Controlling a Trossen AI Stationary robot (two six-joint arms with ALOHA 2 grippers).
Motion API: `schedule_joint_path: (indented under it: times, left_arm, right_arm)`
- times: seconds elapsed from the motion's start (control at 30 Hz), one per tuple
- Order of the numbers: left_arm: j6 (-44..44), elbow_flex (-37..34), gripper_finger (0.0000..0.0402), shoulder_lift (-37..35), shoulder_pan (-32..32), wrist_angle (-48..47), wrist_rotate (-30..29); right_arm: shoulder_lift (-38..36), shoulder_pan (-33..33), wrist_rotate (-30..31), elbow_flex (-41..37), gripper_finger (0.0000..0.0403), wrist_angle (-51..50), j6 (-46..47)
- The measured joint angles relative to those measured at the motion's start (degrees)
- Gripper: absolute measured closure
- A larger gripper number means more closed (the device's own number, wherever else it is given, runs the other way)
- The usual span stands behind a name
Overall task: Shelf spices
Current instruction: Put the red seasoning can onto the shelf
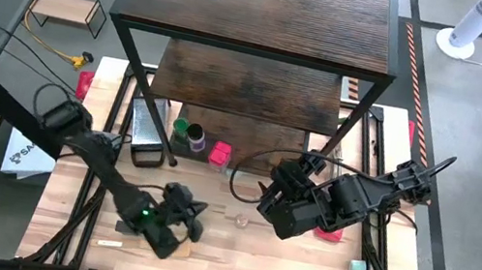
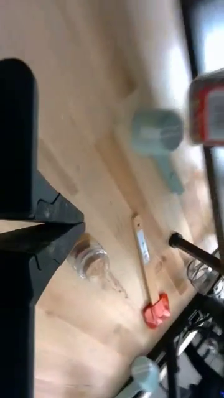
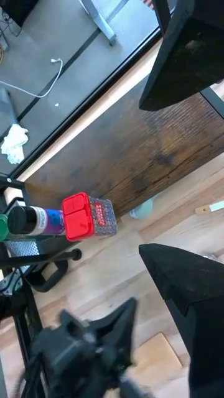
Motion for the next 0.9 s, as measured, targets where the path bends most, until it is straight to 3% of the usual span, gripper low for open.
schedule_joint_path:
  times: [0.23, 0.5, 0.9]
  left_arm:
    - [2.7, 0.0, 0.0401, 5.5, 4.1, 15.9, 0.9]
    - [-0.4, 0.0, 0.0401, 3.4, 11.0, 12.1, -1.2]
    - [0.3, 0.0, 0.0401, 0.5, 15.3, 11.9, -6.0]
  right_arm:
    - [0.0, -0.3, -0.1, 0.0, 0.0039, 0.0, 0.6]
    - [0.2, -0.3, -0.3, 0.0, 0.0039, -1.0, 1.7]
    - [0.2, -0.3, 0.0, 0.0, 0.0039, -3.3, 2.0]
